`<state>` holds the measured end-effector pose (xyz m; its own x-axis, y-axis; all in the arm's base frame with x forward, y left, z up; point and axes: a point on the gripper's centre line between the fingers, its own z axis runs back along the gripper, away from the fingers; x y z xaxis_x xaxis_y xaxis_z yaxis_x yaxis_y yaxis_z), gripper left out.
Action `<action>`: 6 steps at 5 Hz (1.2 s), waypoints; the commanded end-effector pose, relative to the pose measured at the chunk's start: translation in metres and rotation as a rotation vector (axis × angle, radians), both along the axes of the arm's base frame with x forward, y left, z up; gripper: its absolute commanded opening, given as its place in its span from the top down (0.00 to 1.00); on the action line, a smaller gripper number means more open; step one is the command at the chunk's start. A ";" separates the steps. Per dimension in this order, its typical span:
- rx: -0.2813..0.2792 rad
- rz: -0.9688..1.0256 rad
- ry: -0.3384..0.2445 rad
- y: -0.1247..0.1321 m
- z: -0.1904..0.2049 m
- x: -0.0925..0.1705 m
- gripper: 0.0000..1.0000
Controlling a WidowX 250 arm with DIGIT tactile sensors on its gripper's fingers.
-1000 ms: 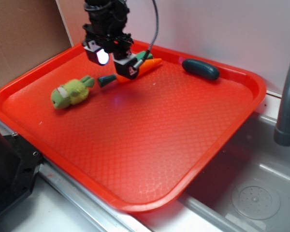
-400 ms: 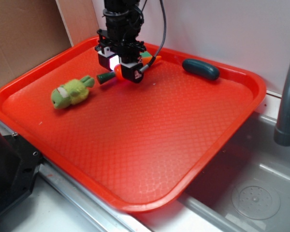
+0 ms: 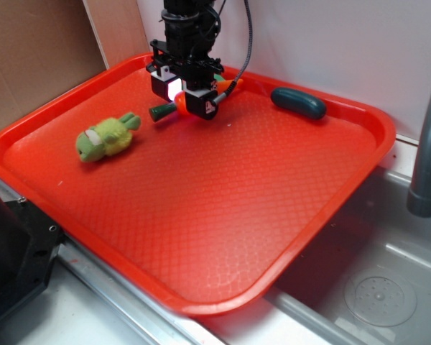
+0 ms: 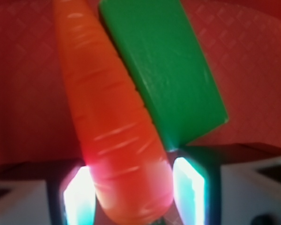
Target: Grab the carrot.
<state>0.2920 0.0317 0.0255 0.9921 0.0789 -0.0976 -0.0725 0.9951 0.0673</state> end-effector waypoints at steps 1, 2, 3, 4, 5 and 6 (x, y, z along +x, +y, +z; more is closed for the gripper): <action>0.012 0.023 -0.108 -0.008 0.089 -0.026 1.00; -0.021 0.034 -0.127 -0.015 0.121 -0.053 1.00; -0.098 0.011 -0.185 -0.017 0.154 -0.089 1.00; -0.105 0.004 -0.181 -0.019 0.172 -0.122 1.00; -0.159 -0.015 -0.210 -0.024 0.173 -0.138 1.00; -0.219 0.016 -0.167 -0.022 0.167 -0.139 1.00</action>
